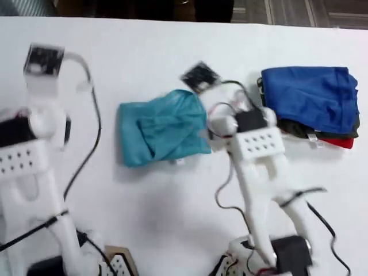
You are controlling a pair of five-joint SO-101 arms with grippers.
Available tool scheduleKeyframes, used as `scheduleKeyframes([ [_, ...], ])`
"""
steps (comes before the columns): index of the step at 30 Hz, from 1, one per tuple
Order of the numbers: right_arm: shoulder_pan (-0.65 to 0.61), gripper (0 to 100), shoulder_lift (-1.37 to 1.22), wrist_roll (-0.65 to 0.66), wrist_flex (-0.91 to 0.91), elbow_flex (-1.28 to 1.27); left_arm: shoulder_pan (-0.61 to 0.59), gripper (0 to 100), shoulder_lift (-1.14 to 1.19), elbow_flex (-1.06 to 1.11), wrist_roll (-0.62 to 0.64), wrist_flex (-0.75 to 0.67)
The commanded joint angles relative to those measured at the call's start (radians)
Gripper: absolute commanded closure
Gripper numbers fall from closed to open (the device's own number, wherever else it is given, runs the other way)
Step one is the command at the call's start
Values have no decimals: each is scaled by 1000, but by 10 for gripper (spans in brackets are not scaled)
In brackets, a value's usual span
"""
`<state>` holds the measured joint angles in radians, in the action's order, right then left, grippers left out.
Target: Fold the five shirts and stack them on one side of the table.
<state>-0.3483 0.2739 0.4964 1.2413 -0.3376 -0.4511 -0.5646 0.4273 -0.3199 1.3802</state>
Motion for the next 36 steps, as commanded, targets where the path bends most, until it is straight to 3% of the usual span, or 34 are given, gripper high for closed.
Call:
scheduleKeyframes([
  [1,-90,978,-150,-66,18,172,-95,973,-100,323,-43,-175],
  [6,-208,975,-421,-117,139,483,-195,973,-107,526,-48,-305],
  [9,-259,921,-579,-117,232,712,-219,973,-107,605,-48,-367],
  [13,-283,847,-785,-115,352,1019,-224,973,-107,708,-48,-453],
  [20,-283,850,-1096,-115,475,1422,-224,973,-120,820,-43,-571],
  [27,-277,848,-1264,-106,506,1590,-219,973,-121,825,-43,-572],
  [36,-262,851,-1305,-106,506,1594,-218,973,-120,825,-43,-574],
])
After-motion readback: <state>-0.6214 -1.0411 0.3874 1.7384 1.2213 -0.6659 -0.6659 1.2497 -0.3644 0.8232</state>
